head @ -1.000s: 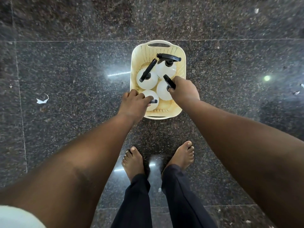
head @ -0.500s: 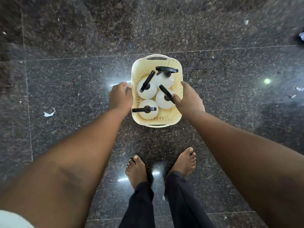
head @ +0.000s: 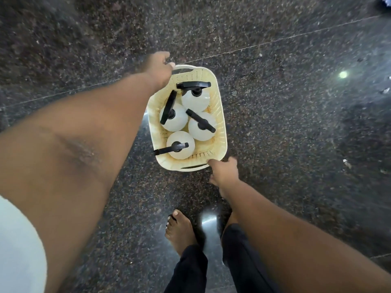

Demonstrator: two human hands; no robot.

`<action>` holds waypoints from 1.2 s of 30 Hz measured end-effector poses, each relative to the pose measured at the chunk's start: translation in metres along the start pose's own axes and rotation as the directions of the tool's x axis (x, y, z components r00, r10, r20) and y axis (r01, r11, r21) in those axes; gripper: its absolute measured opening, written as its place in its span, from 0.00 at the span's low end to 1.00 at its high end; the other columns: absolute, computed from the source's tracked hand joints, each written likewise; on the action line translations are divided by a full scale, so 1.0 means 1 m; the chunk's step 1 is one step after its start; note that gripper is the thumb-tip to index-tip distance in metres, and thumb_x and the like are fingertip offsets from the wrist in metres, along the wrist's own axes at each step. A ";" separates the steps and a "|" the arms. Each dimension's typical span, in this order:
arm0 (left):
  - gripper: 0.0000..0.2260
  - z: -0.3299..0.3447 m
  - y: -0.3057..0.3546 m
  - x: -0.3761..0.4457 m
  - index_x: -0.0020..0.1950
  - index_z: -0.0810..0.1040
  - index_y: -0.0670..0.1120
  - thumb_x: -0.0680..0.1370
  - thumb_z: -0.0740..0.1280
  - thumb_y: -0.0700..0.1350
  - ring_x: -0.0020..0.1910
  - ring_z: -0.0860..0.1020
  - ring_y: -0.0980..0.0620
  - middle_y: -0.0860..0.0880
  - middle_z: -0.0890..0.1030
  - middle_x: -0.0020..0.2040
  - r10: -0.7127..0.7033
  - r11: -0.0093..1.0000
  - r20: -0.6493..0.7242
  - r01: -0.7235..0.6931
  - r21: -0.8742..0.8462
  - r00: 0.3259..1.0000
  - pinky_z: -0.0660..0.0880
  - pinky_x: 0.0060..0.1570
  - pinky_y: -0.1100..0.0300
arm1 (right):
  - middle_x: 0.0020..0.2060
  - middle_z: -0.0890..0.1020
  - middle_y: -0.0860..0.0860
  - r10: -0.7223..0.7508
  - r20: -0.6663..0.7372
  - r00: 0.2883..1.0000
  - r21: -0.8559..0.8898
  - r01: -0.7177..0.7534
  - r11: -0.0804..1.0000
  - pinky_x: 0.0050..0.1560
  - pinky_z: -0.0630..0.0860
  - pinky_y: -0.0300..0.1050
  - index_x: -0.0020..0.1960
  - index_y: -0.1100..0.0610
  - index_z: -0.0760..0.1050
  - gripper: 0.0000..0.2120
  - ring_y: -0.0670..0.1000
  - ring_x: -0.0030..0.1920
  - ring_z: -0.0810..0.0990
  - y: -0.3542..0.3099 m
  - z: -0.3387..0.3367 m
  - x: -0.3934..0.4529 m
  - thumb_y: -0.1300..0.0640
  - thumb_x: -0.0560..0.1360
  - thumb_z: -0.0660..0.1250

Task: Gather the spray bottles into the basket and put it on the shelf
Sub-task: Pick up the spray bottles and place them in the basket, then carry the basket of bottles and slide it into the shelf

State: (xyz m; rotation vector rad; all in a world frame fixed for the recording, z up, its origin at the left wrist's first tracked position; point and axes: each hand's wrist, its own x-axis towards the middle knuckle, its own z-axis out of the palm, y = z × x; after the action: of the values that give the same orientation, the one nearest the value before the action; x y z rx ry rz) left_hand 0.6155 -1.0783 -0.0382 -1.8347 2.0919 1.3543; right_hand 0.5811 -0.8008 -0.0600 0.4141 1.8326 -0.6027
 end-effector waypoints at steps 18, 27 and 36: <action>0.15 0.003 0.022 -0.009 0.55 0.79 0.43 0.76 0.64 0.52 0.48 0.75 0.47 0.48 0.78 0.46 -0.144 0.981 0.122 0.126 0.150 0.982 0.71 0.51 0.58 | 0.51 0.83 0.60 0.276 0.063 0.959 0.537 -0.265 0.801 0.57 0.79 0.60 0.42 0.59 0.75 0.09 0.58 0.55 0.82 -0.009 0.006 -0.007 0.71 0.74 0.62; 0.23 -0.017 0.063 -0.123 0.58 0.77 0.42 0.76 0.64 0.60 0.47 0.78 0.48 0.48 0.80 0.53 -0.306 0.934 0.063 0.312 -0.176 0.950 0.73 0.45 0.55 | 0.44 0.82 0.52 0.078 -0.078 0.994 0.441 -0.036 0.897 0.47 0.81 0.50 0.54 0.58 0.81 0.13 0.53 0.43 0.79 -0.006 -0.101 -0.085 0.59 0.74 0.62; 0.34 0.019 0.119 -0.260 0.65 0.75 0.44 0.69 0.63 0.67 0.51 0.80 0.46 0.47 0.79 0.58 -0.172 0.974 0.309 0.207 -0.087 0.936 0.73 0.60 0.49 | 0.44 0.84 0.61 -0.007 -0.304 0.953 0.339 0.116 0.934 0.28 0.69 0.40 0.49 0.65 0.81 0.13 0.55 0.38 0.79 0.071 -0.216 -0.150 0.62 0.76 0.59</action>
State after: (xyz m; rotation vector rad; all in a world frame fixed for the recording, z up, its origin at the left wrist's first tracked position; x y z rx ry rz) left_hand 0.5858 -0.8737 0.1605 -1.6897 1.6743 1.6157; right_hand 0.5049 -0.6148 0.1233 0.7228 2.0323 -0.9647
